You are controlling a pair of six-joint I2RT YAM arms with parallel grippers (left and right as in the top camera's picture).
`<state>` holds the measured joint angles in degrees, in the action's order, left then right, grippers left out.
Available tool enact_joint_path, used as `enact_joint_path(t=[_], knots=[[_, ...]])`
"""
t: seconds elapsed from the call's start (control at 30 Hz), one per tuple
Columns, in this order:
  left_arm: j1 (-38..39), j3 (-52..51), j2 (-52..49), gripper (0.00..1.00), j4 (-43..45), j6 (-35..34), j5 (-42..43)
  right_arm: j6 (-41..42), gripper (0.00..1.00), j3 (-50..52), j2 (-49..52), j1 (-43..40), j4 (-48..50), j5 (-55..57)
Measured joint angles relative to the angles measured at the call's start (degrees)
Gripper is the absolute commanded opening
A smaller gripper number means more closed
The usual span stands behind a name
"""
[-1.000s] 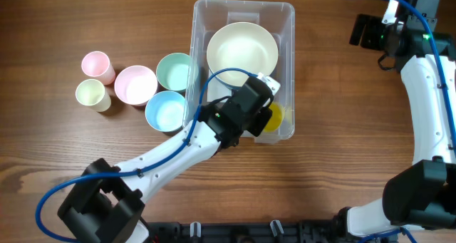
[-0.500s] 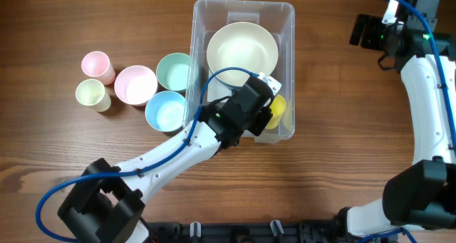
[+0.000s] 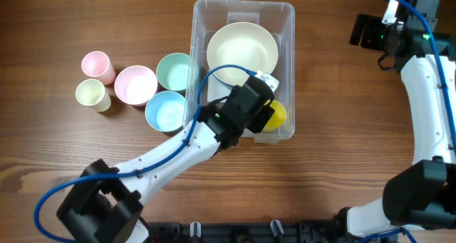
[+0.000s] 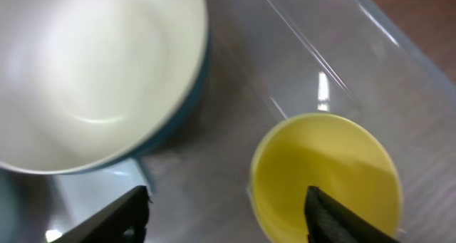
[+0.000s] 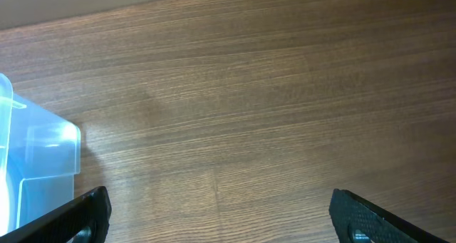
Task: Pack container
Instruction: 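Move the left gripper back to the small cream cup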
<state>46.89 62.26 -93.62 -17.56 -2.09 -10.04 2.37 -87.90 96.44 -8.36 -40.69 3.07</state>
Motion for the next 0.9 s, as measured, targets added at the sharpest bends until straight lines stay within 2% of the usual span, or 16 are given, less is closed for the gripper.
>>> enact_joint_path(t=[0.03,0.3,0.43,0.57,0.67,0.77,0.9], knots=[[0.0,0.0,0.6,1.0,0.0,0.1,-0.9,0.0,1.0,0.0,0.0,0.0,0.0,0.0],[-1.1,0.0,13.7,1.0,-0.7,-2.7,-14.7,0.0,1.0,0.0,0.0,0.0,0.0,0.0],[-8.3,0.1,22.4,1.0,-5.7,-8.7,-18.5,0.0,1.0,0.0,0.0,0.0,0.0,0.0],[-23.2,0.3,29.8,1.0,-14.4,-17.8,-20.0,0.0,1.0,0.0,0.0,0.0,0.0,0.0],[-35.2,0.4,33.2,1.0,-19.1,-21.8,-18.7,0.0,1.0,0.0,0.0,0.0,0.0,0.0],[-47.7,0.4,34.4,0.99,-22.9,-24.5,-13.9,0.0,1.0,0.0,0.0,0.0,0.0,0.0],[-62.8,0.4,32.4,0.98,-25.9,-26.4,-3.0,0.0,1.0,0.0,0.0,0.0,0.0,0.0]])
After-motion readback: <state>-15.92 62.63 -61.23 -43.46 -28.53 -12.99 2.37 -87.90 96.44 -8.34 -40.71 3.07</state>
